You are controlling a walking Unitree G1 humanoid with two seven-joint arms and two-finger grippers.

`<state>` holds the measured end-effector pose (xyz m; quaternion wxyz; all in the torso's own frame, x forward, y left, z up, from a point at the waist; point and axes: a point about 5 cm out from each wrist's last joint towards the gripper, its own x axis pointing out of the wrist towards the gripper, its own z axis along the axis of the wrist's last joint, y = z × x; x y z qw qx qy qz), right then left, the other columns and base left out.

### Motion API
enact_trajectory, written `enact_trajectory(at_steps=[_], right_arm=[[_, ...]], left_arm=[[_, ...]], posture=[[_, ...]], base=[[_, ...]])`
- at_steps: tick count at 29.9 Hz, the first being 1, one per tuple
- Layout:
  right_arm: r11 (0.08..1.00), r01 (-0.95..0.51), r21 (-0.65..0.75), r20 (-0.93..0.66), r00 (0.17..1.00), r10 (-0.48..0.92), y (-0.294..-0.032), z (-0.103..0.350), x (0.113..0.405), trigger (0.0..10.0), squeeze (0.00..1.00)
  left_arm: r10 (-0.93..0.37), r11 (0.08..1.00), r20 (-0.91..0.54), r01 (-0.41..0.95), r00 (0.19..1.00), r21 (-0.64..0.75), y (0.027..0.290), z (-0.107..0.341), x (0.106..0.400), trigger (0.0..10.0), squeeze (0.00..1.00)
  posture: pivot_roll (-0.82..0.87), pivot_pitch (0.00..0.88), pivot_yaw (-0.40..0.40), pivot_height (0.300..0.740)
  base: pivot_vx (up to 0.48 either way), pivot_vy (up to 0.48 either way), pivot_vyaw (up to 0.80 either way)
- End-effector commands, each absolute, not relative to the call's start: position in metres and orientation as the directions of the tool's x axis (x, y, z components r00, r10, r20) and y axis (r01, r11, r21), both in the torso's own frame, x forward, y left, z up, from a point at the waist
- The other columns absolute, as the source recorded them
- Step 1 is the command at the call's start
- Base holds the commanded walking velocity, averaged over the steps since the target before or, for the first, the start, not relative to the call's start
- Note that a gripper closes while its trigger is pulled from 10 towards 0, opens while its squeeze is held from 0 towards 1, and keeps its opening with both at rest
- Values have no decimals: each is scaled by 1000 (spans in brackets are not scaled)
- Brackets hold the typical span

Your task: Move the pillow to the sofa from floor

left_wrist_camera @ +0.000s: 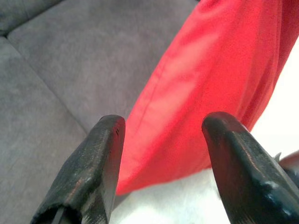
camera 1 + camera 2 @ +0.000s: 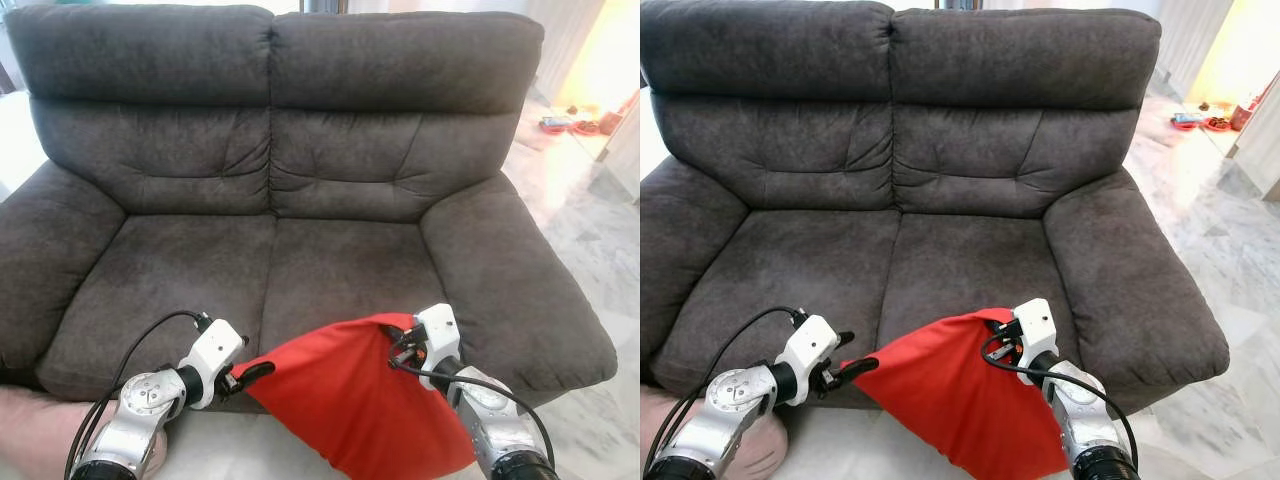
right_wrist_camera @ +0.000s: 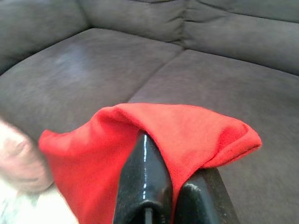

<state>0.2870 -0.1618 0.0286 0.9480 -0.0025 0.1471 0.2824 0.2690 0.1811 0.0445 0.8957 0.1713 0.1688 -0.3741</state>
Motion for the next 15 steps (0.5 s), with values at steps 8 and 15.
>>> enact_trajectory(at_steps=[8,15], right_arm=[[749,-662,21,-147,739,657,-154,61,289,0,0],[591,-807,-14,-241,576,781,-155,65,276,0,0]], left_arm=[[-599,641,-464,738,653,212,181,41,265,10000,0],[-622,596,-509,781,595,184,186,40,259,10000,0]], posture=[[111,0,-57,726],[105,0,-55,726]], base=[[0,0,0],[0,0,0]])
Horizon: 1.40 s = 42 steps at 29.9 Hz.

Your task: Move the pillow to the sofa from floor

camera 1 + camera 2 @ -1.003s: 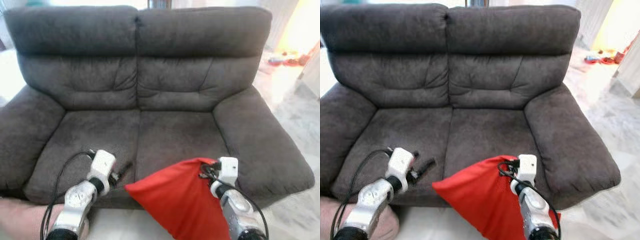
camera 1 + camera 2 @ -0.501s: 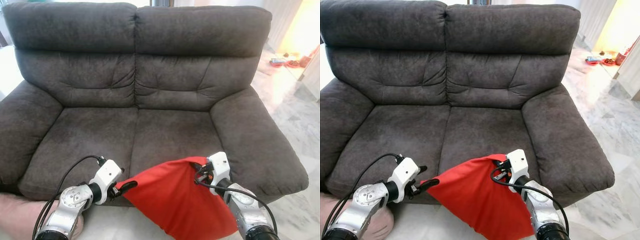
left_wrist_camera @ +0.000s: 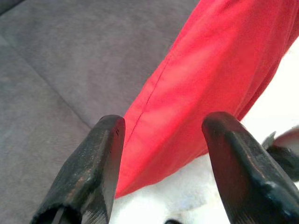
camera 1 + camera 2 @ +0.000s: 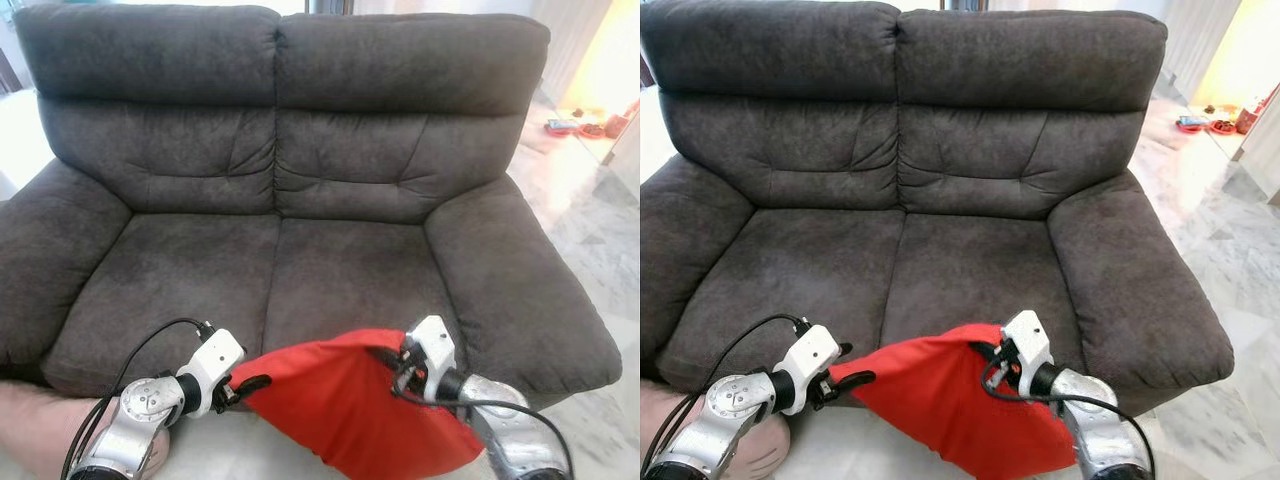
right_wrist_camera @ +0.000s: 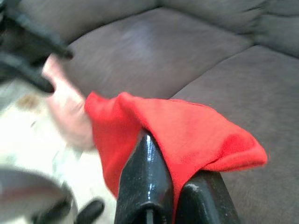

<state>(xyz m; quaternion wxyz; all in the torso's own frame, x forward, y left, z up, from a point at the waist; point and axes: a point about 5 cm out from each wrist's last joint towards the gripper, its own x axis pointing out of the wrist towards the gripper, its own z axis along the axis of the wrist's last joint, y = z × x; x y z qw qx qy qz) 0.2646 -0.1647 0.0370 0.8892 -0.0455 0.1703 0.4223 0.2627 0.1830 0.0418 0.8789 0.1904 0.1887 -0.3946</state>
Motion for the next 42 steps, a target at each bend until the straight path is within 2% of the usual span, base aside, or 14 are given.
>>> enact_trajectory(at_steps=[1,4,6,12,20,22,34,39,42], right_arm=[[567,-823,-24,-253,554,793,-155,66,275,0,0],[523,-852,-39,-275,512,814,-154,69,274,0,0],[491,-869,-58,-280,486,828,-153,75,274,0,0],[460,-886,-60,-281,457,844,-149,84,275,0,0],[386,-919,-74,-322,389,863,-147,88,269,0,0],[383,-921,-79,-347,385,855,-150,87,268,0,0],[347,-935,-68,-407,344,846,-153,83,260,0,0],[349,-934,-72,-384,349,855,-152,88,261,0,0],[337,-938,-85,-373,344,862,-150,95,262,0,0]], left_arm=[[-629,584,-519,793,578,175,186,39,257,10000,0],[-644,553,-543,819,539,156,186,37,252,10000,0],[-658,494,-589,859,469,132,187,31,241,10000,0],[-646,432,-651,894,399,120,191,24,230,10000,0],[-596,415,-662,880,454,230,193,23,233,10000,0],[-592,383,-676,891,439,244,193,23,231,10000,0],[-579,331,-705,908,410,257,198,19,224,10000,0],[-571,321,-721,915,393,245,200,15,221,10000,0],[-525,312,-762,918,380,243,208,-2,214,10000,0]], posture=[[105,0,-56,726],[105,0,-56,726],[108,0,-58,726],[115,3,-58,726],[113,4,-58,726],[108,6,-60,726],[111,8,-60,726],[112,9,-59,726],[110,7,-60,726]], base=[[0,0,0],[0,0,0],[0,0,0],[0,0,0],[0,0,0],[0,0,0],[0,0,0],[0,0,0],[0,0,0]])
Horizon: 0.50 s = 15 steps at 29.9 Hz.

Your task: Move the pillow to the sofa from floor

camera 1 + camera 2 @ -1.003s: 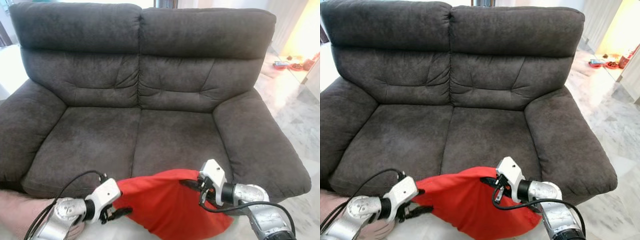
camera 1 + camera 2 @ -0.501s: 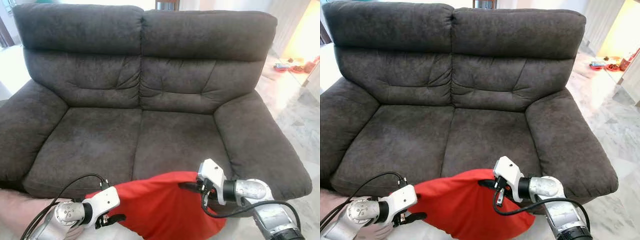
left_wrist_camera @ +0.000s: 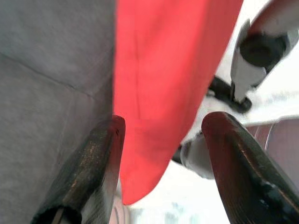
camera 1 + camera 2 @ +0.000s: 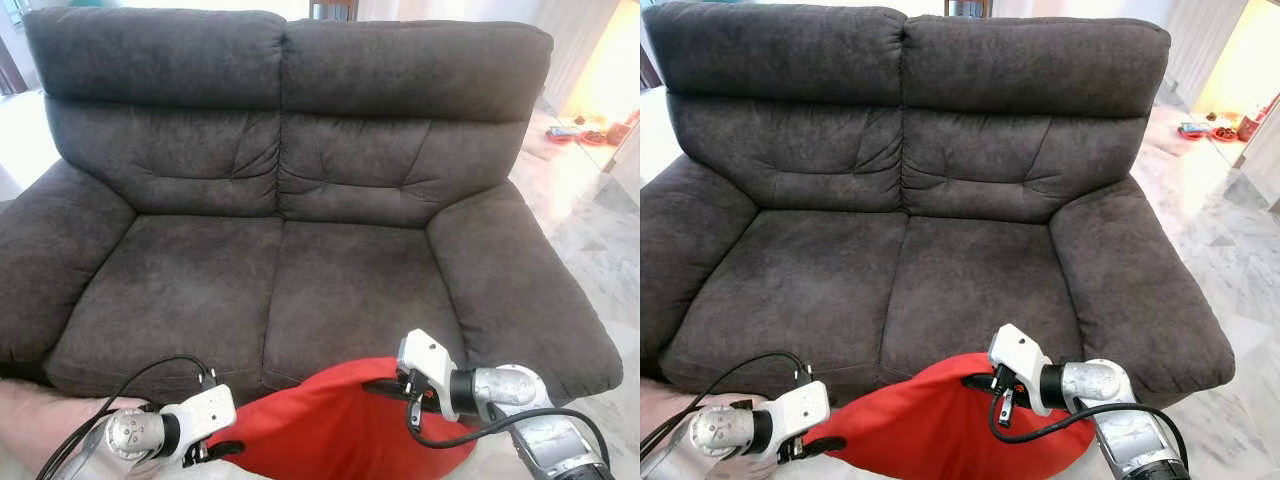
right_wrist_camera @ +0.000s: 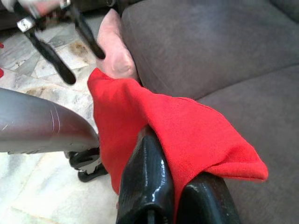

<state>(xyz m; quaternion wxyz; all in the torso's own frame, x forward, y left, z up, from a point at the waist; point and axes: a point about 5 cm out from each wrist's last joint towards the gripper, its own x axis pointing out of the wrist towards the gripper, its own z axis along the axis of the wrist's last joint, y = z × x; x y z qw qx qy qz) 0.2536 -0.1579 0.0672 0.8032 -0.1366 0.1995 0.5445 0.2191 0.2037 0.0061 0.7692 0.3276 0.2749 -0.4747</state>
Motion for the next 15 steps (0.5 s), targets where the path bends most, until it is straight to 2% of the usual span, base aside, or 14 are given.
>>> enact_trajectory(at_steps=[1,5,11,15], right_arm=[[337,-938,-86,-373,344,862,-150,95,262,0,0],[318,-943,-94,-364,330,871,-147,100,262,0,0],[303,-948,-102,-359,319,877,-147,105,260,0,0],[298,-949,-102,-363,314,877,-147,105,259,0,0]], left_arm=[[-522,314,-764,918,380,243,208,-4,214,10000,0],[-467,353,-781,898,414,264,211,-24,211,10000,0],[-359,347,-806,869,471,353,216,-42,205,10000,0],[-340,347,-783,844,521,410,215,-43,208,10000,0]], posture=[[110,7,-60,726],[109,8,-60,726],[108,7,-61,726],[110,8,-63,726]], base=[[0,0,0],[0,0,0],[0,0,0],[0,0,0]])
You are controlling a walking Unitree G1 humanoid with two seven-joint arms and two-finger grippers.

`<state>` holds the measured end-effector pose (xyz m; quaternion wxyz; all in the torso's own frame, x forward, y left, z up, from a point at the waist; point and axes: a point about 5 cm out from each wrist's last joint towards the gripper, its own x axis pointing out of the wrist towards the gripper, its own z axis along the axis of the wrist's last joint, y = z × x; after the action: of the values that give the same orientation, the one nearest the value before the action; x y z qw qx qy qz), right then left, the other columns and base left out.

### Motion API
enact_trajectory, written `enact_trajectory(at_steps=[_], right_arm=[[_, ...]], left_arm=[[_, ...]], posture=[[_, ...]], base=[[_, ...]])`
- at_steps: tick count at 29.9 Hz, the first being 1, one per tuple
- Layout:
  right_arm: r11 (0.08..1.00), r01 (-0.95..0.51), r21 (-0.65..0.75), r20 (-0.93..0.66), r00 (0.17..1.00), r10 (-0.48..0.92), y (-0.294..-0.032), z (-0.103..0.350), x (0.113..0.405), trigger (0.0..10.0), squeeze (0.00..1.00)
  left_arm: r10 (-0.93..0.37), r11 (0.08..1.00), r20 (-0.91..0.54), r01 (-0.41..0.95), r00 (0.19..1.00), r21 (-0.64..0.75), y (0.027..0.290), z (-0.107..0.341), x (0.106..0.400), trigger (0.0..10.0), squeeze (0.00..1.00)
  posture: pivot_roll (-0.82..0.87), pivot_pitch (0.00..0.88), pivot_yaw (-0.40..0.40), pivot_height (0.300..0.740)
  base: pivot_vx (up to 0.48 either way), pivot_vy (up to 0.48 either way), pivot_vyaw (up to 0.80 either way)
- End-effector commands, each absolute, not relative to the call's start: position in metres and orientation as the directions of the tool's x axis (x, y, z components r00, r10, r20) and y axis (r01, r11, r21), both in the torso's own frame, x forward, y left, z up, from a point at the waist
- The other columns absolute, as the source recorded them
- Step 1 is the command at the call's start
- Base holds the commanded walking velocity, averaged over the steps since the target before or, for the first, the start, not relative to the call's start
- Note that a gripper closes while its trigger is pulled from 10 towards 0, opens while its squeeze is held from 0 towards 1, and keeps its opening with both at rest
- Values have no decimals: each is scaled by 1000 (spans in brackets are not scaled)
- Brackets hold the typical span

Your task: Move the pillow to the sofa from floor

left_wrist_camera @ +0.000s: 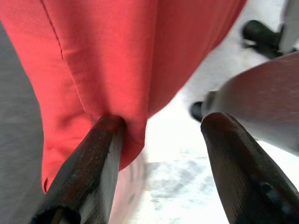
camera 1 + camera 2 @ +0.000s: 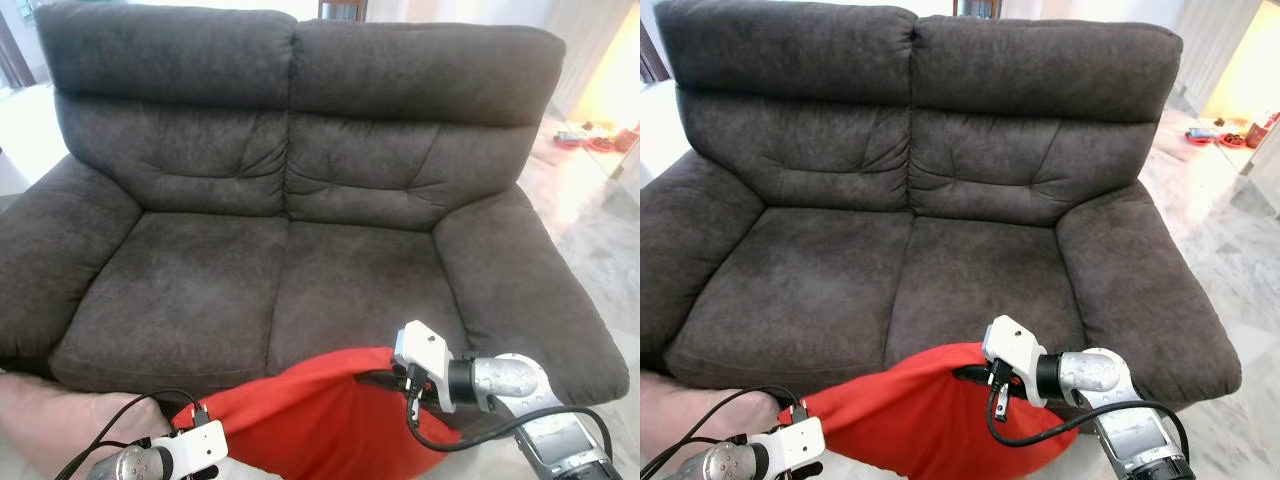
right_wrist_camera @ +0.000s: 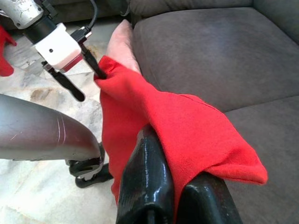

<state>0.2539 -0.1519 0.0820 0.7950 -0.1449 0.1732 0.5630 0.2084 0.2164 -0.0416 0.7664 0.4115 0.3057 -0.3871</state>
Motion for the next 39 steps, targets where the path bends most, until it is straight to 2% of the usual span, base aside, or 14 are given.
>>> enact_trajectory(at_steps=[1,6,13,21,28,39], right_arm=[[297,-950,-101,-363,313,878,-147,104,259,0,0],[293,-951,-97,-364,308,879,-146,104,258,0,0],[287,-954,-86,-369,299,880,-145,102,256,0,0],[295,-952,-81,-380,303,874,-147,99,256,0,0],[292,-953,-80,-381,300,874,-148,101,255,0,0],[270,-960,-77,-378,279,883,-149,105,252,0,0]], left_arm=[[-336,348,-777,837,532,423,215,-43,209,10000,0],[-342,359,-753,819,562,448,212,-41,216,10000,0],[-430,346,-718,835,547,428,208,-36,217,10000,0],[-400,304,-719,823,568,480,220,-33,217,10000,0],[-398,312,-708,811,584,494,232,-27,219,10000,0],[-449,328,-691,824,567,463,227,-23,220,10000,0]], posture=[[111,8,-63,726],[110,7,-64,726],[114,6,-66,726],[113,2,-64,726],[113,1,-64,726],[107,5,-67,726]], base=[[0,0,0],[0,0,0],[0,0,0],[0,0,0],[0,0,0],[0,0,0]])
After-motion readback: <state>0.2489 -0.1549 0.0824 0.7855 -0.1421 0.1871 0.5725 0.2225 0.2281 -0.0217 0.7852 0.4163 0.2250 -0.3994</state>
